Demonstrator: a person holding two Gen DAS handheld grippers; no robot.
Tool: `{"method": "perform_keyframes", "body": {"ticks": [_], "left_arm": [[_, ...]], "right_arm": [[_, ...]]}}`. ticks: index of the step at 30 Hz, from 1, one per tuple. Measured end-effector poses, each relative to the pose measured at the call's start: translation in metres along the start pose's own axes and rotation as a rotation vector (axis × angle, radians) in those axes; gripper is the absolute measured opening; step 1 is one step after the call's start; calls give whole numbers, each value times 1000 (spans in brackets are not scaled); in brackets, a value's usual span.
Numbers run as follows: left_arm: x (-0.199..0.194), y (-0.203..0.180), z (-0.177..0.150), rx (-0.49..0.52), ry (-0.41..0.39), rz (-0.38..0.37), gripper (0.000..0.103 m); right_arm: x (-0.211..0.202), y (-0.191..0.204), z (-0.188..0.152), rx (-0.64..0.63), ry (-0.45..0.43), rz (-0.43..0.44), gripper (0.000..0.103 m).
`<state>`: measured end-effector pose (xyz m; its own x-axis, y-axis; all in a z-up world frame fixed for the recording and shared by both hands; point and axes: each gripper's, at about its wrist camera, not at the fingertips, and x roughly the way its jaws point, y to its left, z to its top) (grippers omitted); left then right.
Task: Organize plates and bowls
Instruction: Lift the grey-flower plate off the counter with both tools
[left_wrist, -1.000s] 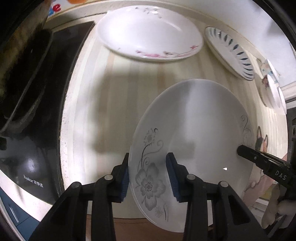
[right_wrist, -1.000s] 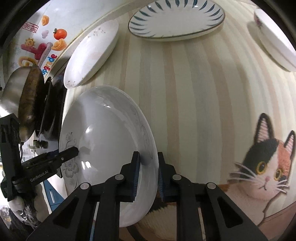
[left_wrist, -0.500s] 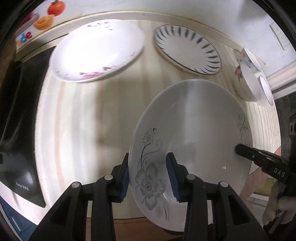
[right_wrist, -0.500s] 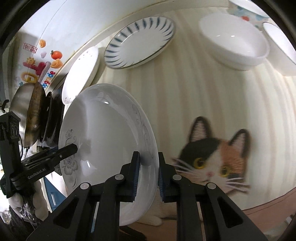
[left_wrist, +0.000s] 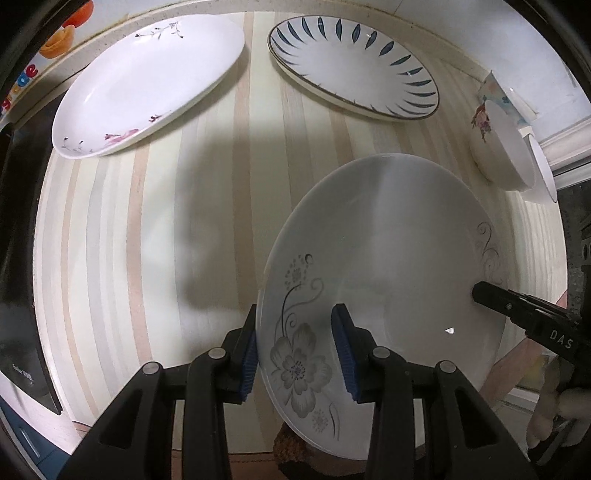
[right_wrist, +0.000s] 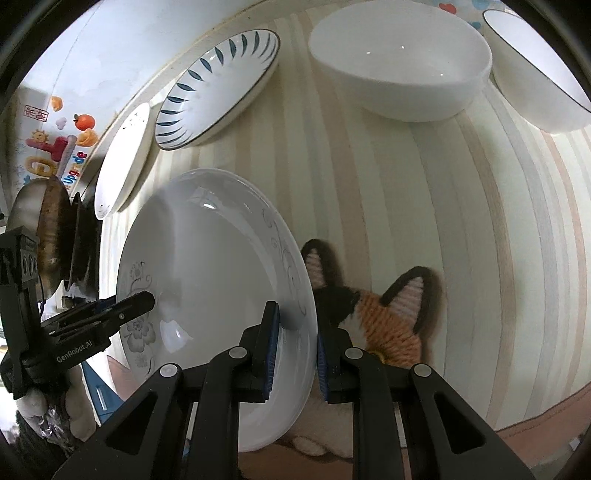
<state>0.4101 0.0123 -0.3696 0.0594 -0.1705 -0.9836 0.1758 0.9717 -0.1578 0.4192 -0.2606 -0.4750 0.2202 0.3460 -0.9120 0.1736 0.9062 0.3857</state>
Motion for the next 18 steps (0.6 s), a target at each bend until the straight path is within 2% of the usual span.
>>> {"method": "perform_keyframes", "body": {"ticks": [10,18], "left_arm": [[19,-15,13,-23,9,28,35],[18,-10,6,-30,11,23,35]], "right_arm": [[9,-2,4,-24,20,-1,20],[10,-3,4,-25,33,6,20]]}}
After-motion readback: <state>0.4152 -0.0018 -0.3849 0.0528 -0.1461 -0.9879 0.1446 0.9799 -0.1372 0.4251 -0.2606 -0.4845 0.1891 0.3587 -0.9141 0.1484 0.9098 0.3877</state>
